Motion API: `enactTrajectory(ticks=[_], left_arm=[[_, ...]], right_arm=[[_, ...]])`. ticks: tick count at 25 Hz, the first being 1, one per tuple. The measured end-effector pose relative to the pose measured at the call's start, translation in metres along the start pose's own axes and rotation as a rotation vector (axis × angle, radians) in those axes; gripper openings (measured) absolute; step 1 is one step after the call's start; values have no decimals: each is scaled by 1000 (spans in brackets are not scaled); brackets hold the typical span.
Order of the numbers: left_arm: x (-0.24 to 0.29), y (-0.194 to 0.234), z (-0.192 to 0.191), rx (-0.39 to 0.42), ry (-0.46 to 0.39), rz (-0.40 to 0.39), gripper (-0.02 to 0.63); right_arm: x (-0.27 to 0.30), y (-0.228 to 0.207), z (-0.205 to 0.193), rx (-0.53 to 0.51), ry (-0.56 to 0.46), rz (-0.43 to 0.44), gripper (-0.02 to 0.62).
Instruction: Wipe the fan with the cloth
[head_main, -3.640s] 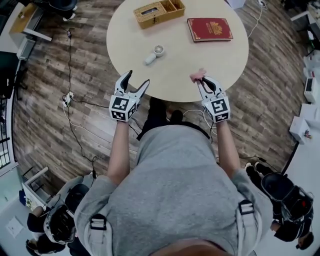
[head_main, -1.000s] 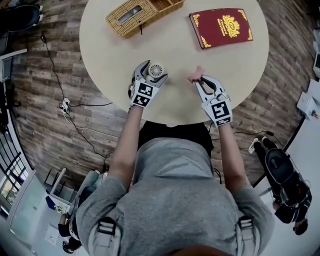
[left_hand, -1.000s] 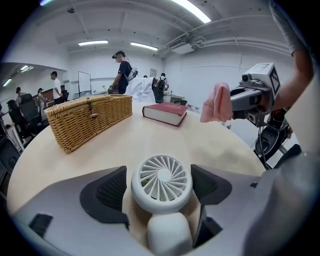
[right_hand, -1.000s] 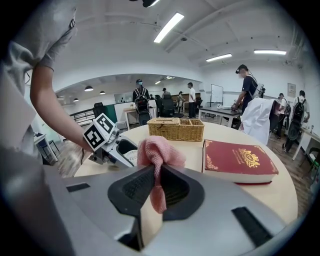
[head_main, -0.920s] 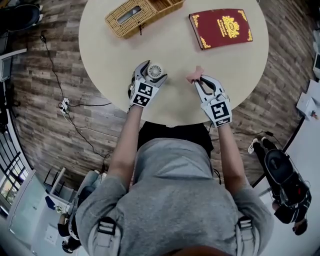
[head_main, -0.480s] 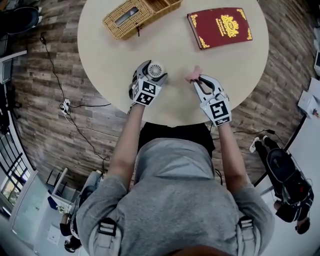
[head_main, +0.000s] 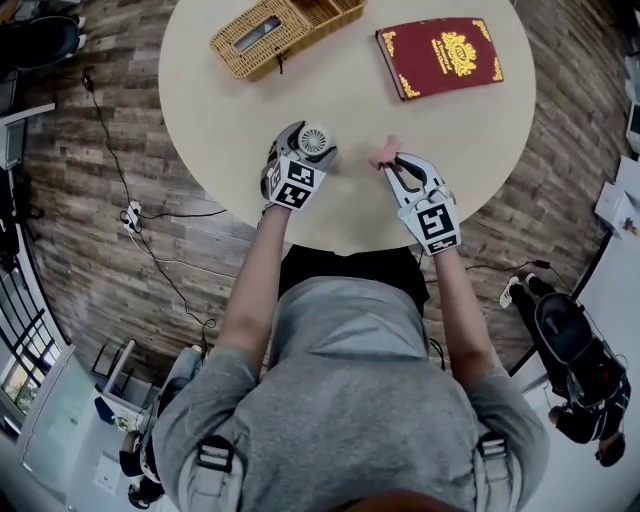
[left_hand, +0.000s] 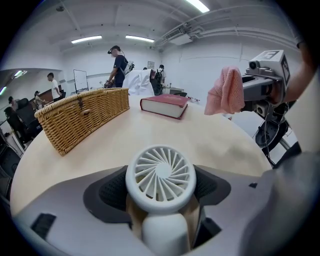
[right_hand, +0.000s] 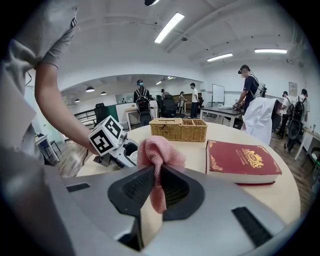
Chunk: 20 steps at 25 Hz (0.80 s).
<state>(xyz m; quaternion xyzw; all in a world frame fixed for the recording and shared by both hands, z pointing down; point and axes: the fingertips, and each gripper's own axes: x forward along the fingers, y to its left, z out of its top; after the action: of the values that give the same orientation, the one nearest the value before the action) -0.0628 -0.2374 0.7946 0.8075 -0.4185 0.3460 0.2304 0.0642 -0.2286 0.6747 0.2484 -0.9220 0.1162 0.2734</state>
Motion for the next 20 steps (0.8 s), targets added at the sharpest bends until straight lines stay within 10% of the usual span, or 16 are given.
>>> enactTrajectory(ticks=[20], left_arm=[[-43, -19, 11, 85, -15, -38, 382]], right_arm=[[-9, 39, 33, -26, -56, -11, 43]])
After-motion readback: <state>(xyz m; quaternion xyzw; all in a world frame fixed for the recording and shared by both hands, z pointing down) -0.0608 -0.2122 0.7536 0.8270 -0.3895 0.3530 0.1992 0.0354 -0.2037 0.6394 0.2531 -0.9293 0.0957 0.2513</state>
